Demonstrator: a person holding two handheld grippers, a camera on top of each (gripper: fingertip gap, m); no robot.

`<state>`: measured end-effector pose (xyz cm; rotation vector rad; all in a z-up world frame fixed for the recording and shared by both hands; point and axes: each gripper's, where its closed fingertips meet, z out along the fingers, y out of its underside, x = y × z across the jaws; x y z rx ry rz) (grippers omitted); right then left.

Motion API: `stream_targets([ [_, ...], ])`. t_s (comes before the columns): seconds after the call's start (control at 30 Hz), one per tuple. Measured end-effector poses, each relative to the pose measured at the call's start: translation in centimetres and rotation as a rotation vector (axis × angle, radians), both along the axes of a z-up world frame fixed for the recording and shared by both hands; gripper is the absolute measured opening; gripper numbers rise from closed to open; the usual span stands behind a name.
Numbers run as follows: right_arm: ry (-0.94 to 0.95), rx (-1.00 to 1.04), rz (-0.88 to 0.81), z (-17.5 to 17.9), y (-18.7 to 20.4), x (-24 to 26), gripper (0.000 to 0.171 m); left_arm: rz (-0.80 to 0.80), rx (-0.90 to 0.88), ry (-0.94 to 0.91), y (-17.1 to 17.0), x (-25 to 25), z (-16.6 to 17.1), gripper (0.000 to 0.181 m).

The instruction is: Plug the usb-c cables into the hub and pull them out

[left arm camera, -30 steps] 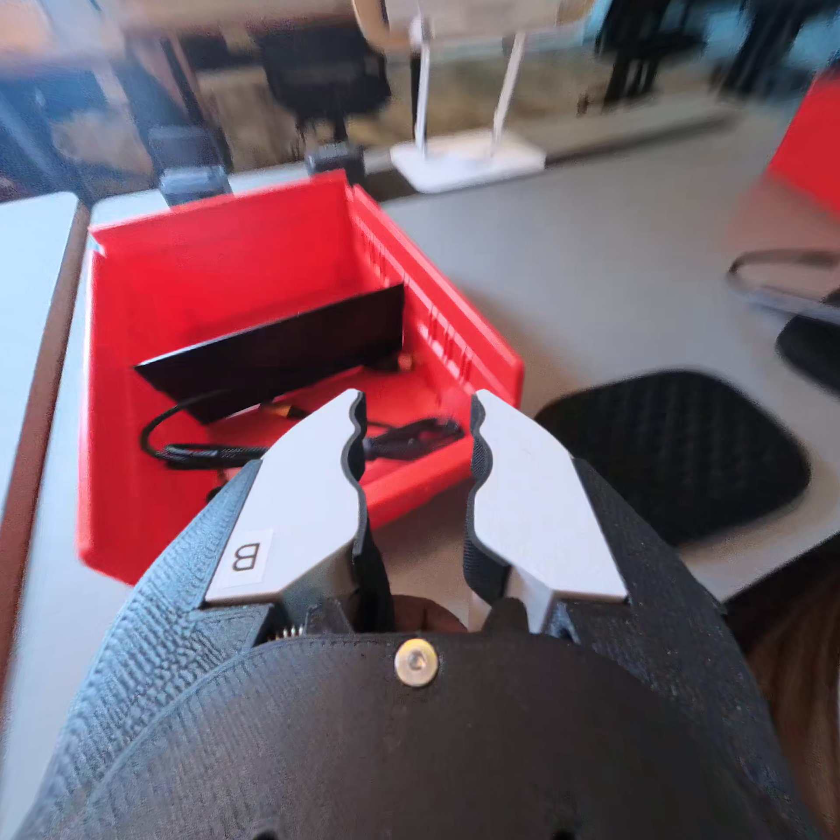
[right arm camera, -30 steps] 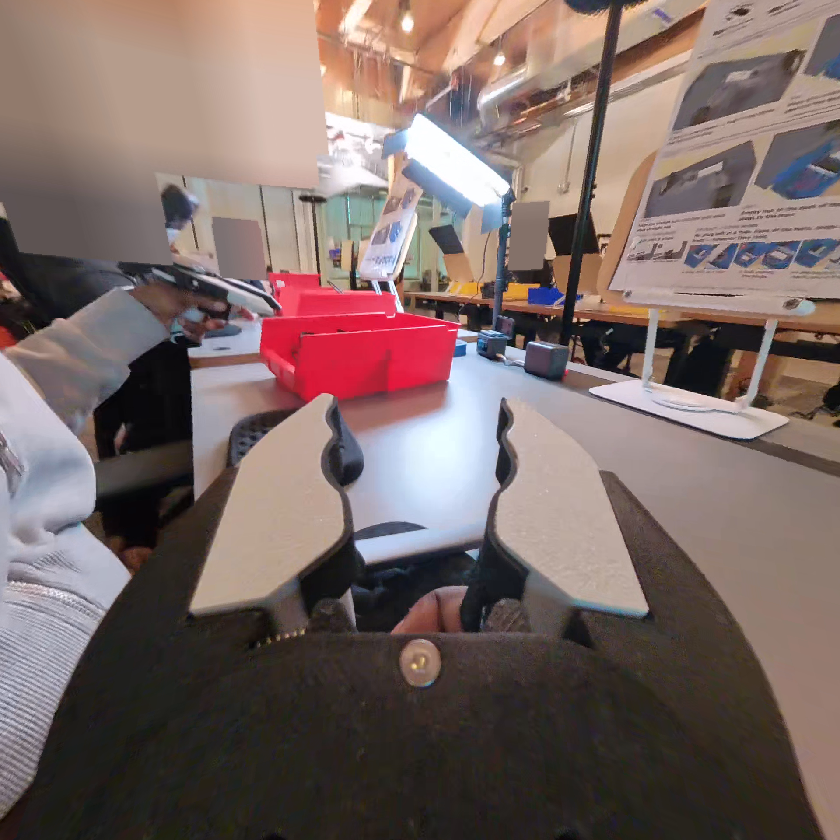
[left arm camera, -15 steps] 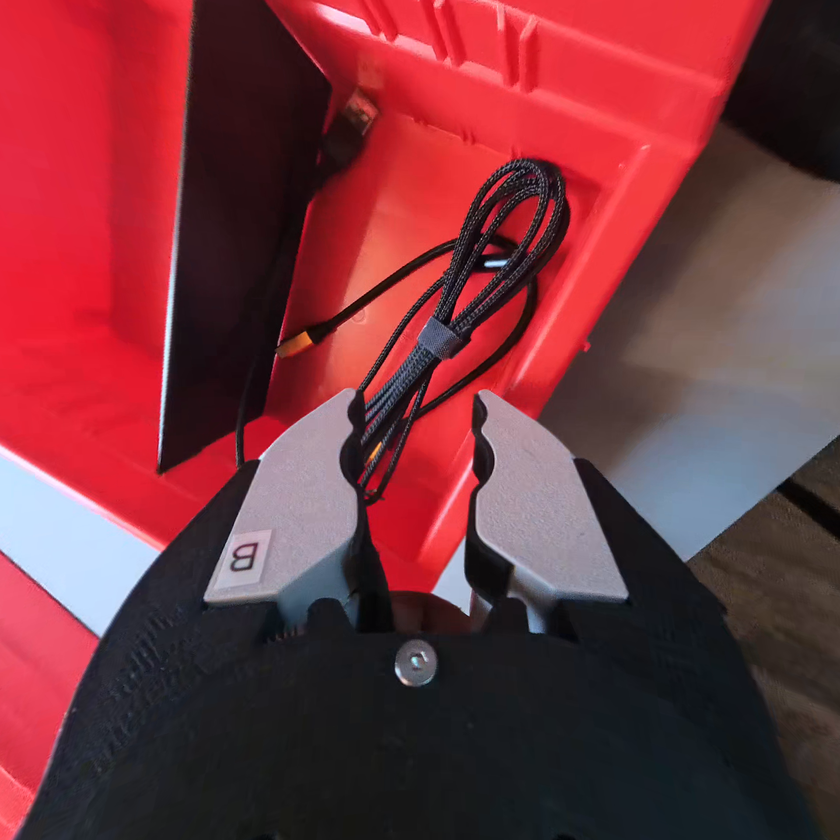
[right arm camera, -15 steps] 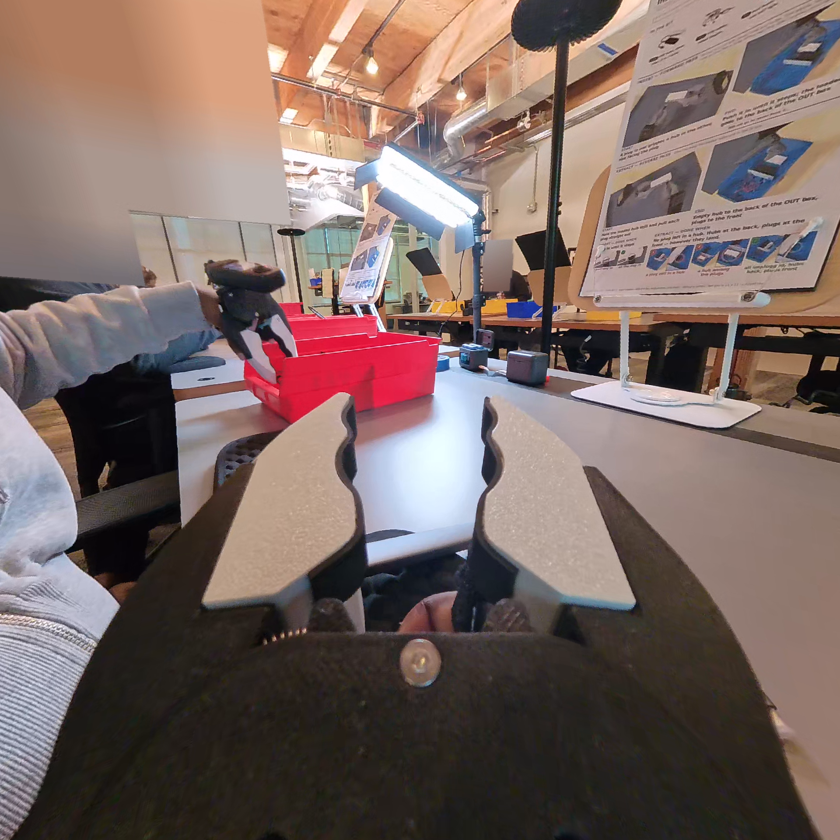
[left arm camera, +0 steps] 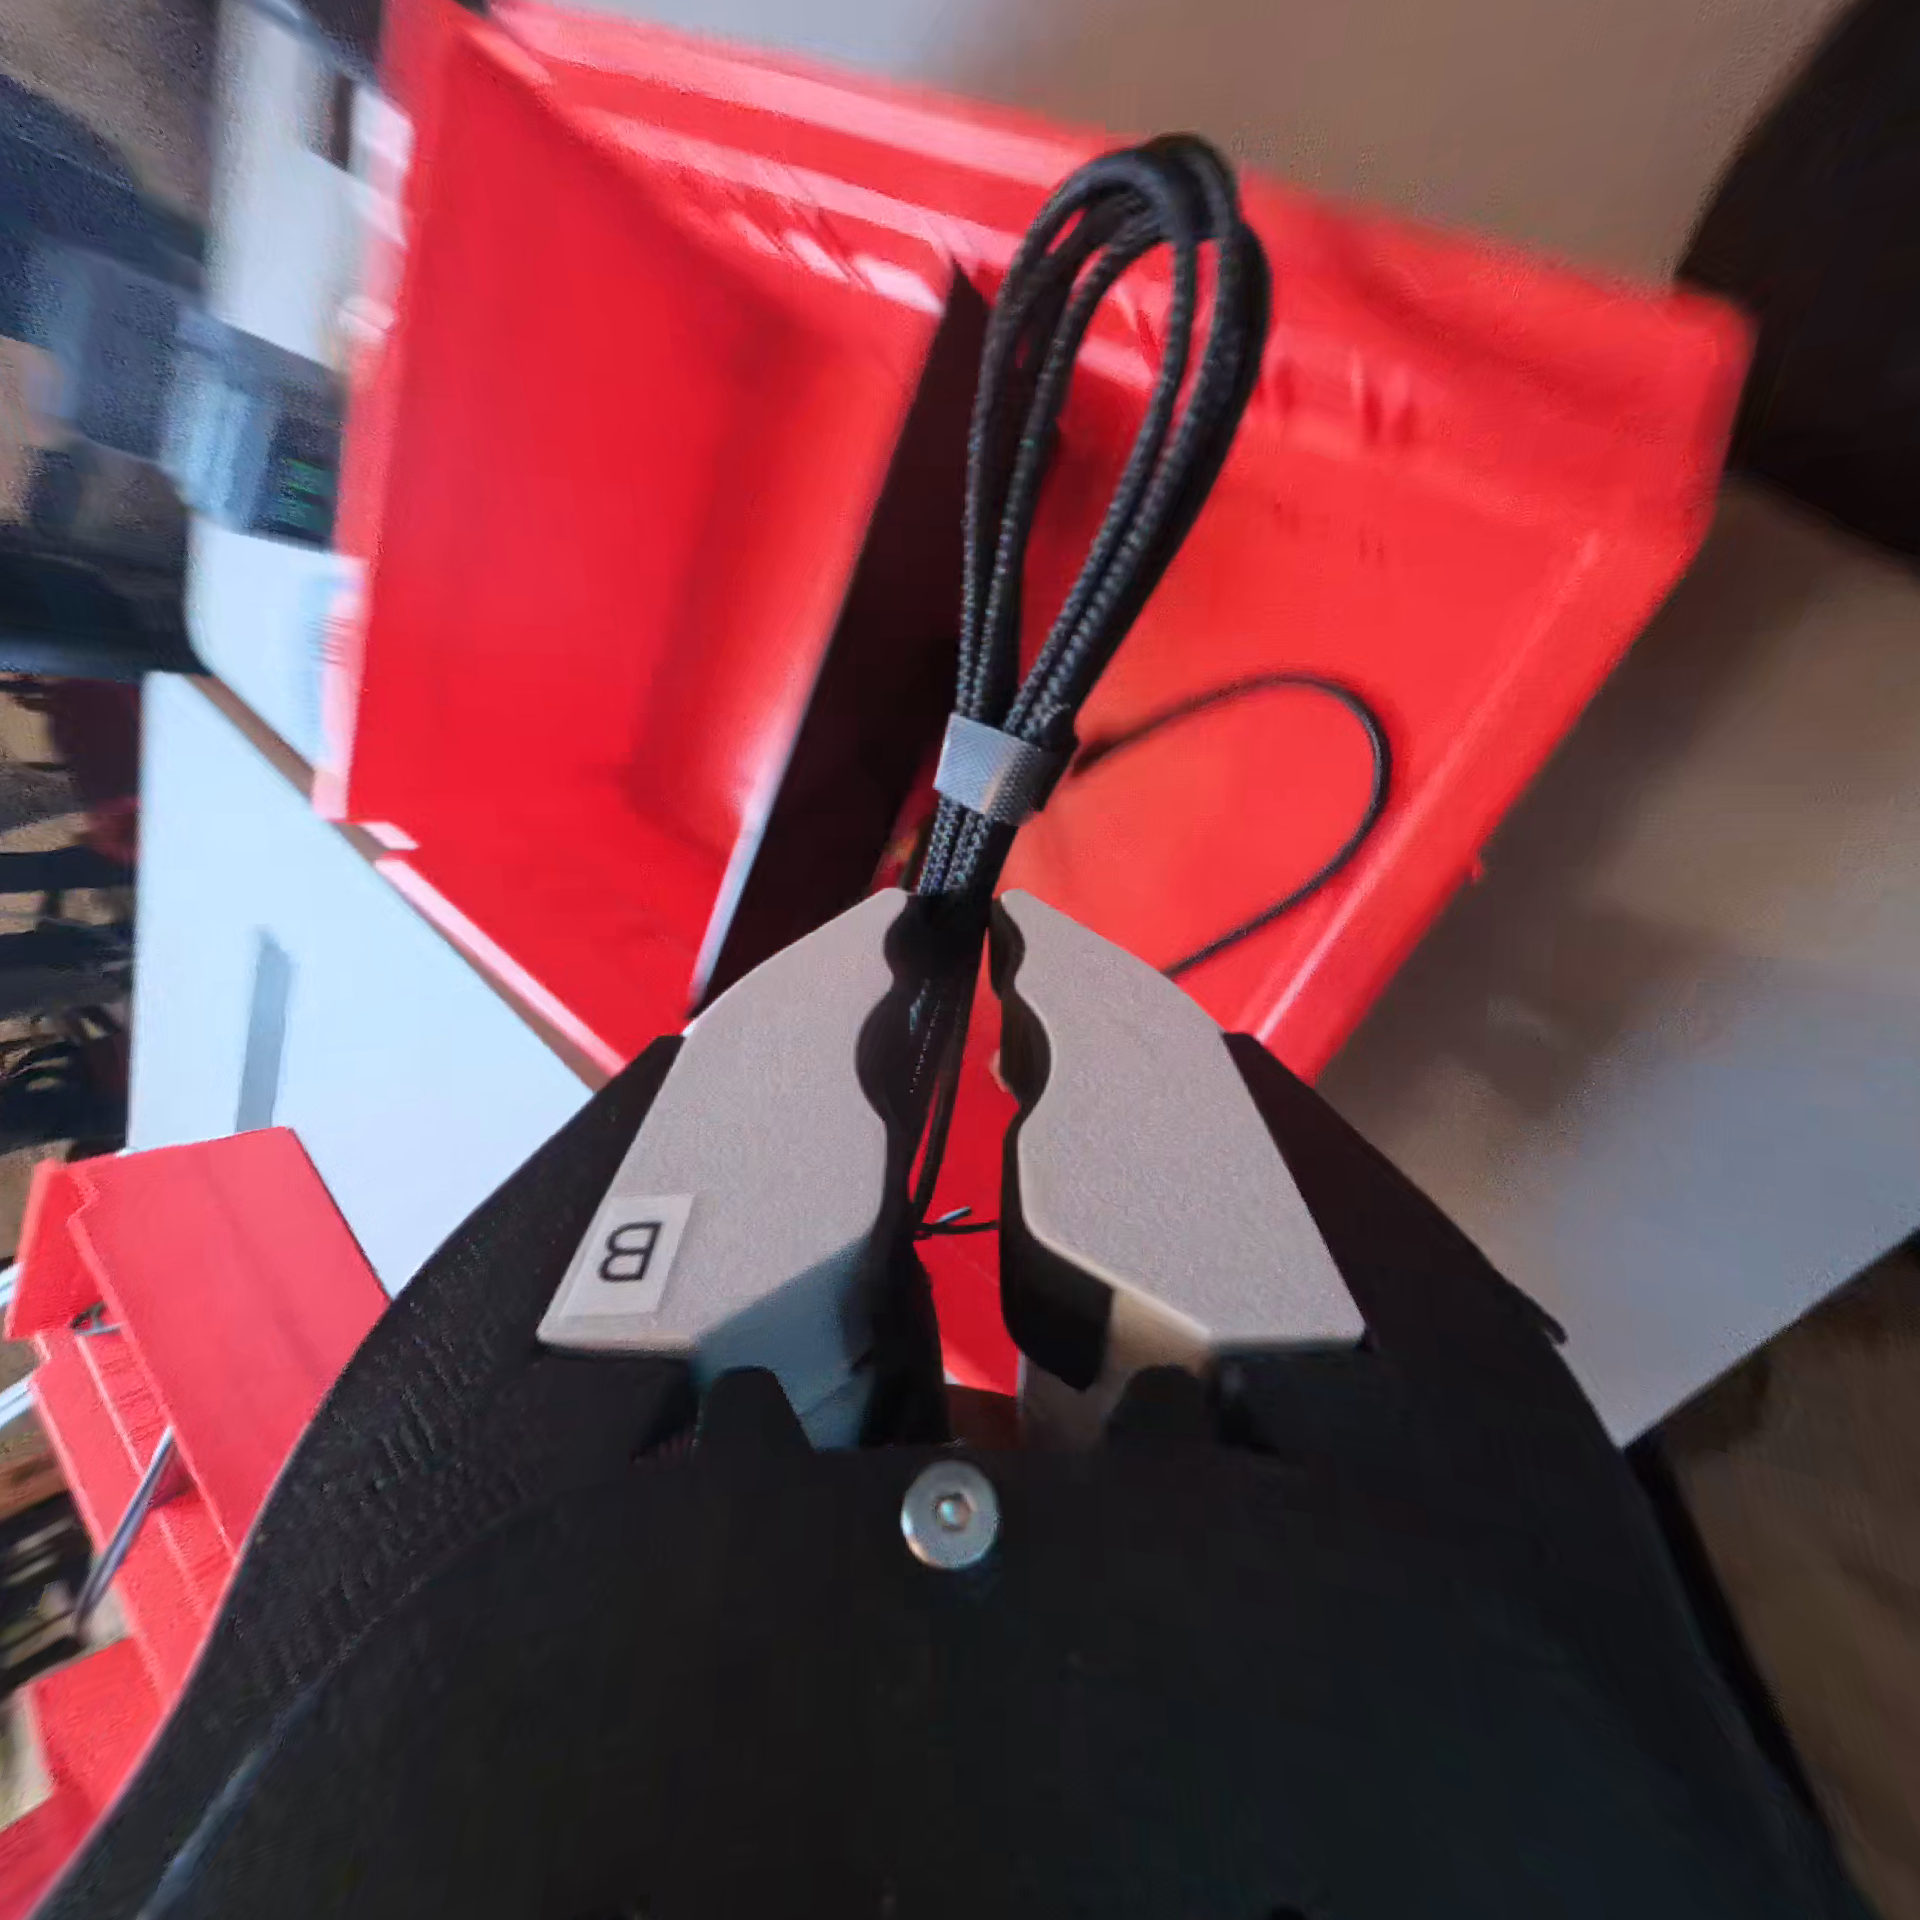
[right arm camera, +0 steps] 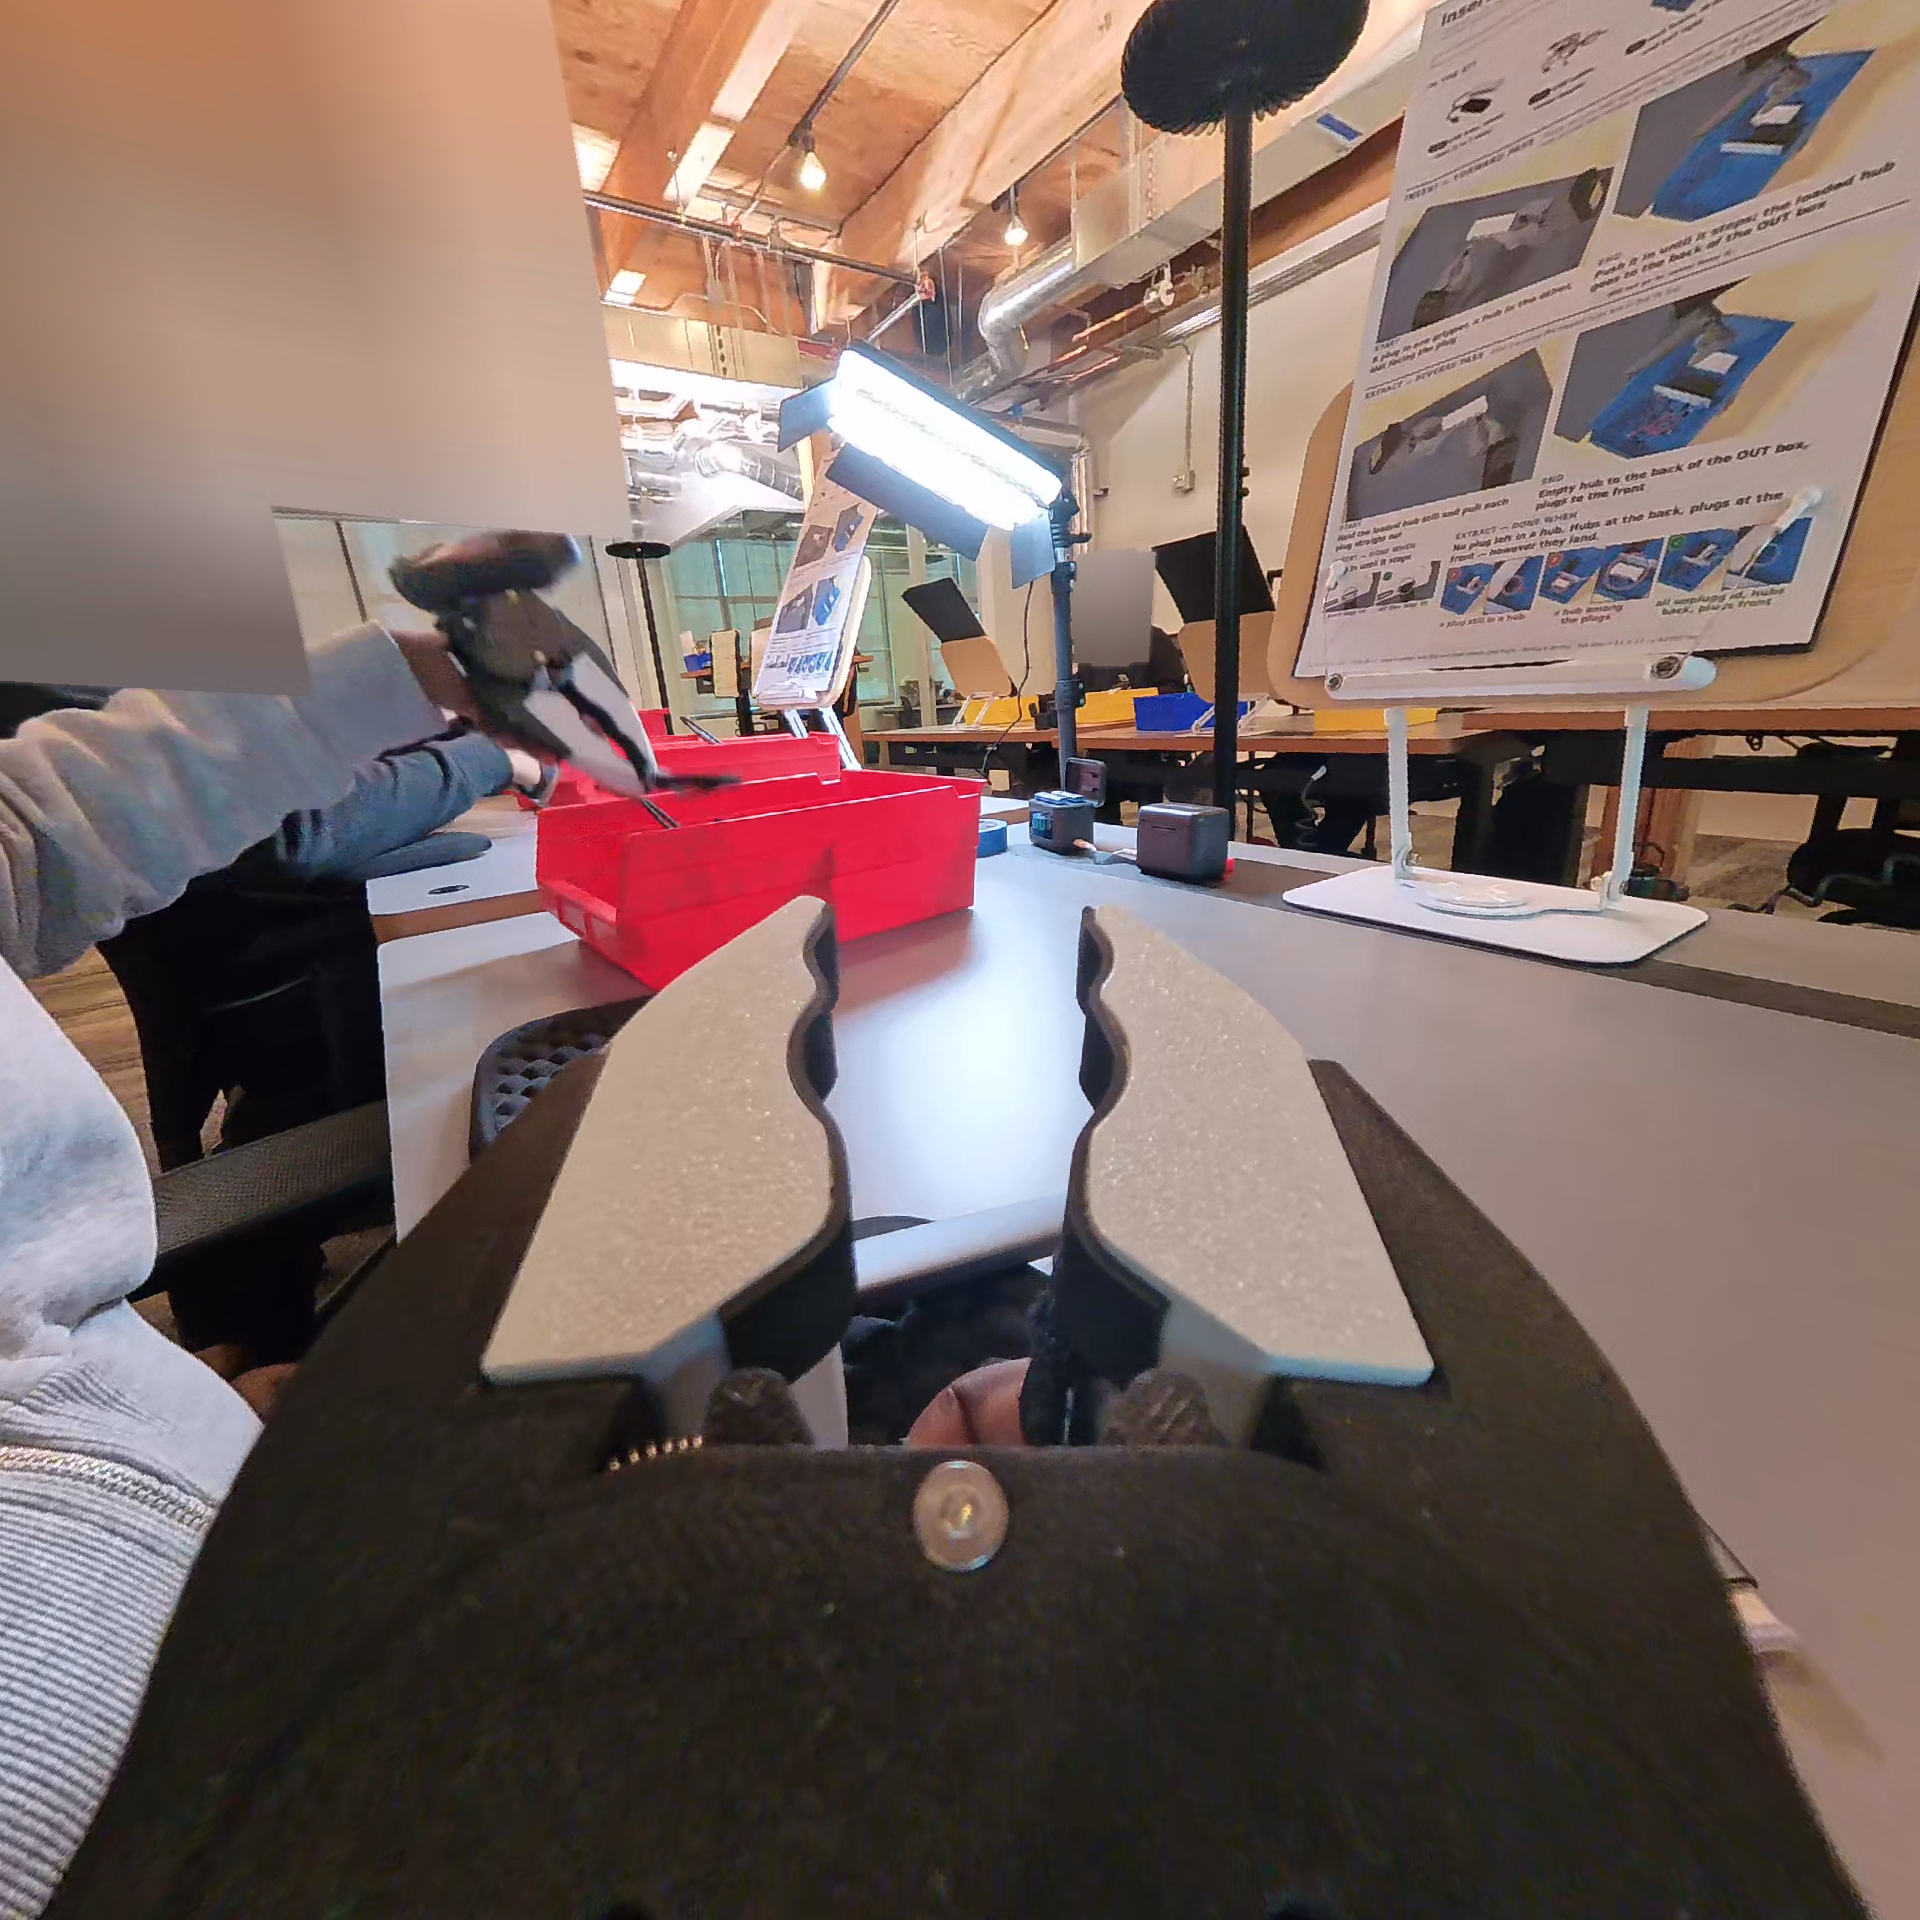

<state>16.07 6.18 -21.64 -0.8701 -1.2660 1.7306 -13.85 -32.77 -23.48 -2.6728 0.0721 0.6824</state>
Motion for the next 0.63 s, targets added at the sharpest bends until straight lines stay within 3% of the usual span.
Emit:
stream_targets([
  [0.03,-0.001,0.001,-0.003,0.0,0.0,0.0,0.043,0.017,0.104,0.031,0.4,-0.1,2.2,0.012],
  [0.17,-0.008,0.014,-0.012,-0.1,-0.1,-0.1,0.042,0.056,0.544,0.135,1.8,0.9,10.2,0.009],
  [0.33,-0.025,0.039,-0.027,-0.4,-0.2,-0.4,0.040,0.000,1.066,0.193,3.5,4.1,16.8,0.008],
  [0.5,-0.050,0.091,-0.048,-0.8,-0.7,-0.8,0.039,-0.096,1.518,0.083,3.9,7.7,21.3,0.008],
  [0.63,-0.092,0.148,-0.043,-1.3,-1.3,-1.2,0.039,-0.255,1.744,-0.047,4.9,11.5,23.1,0.008],
])
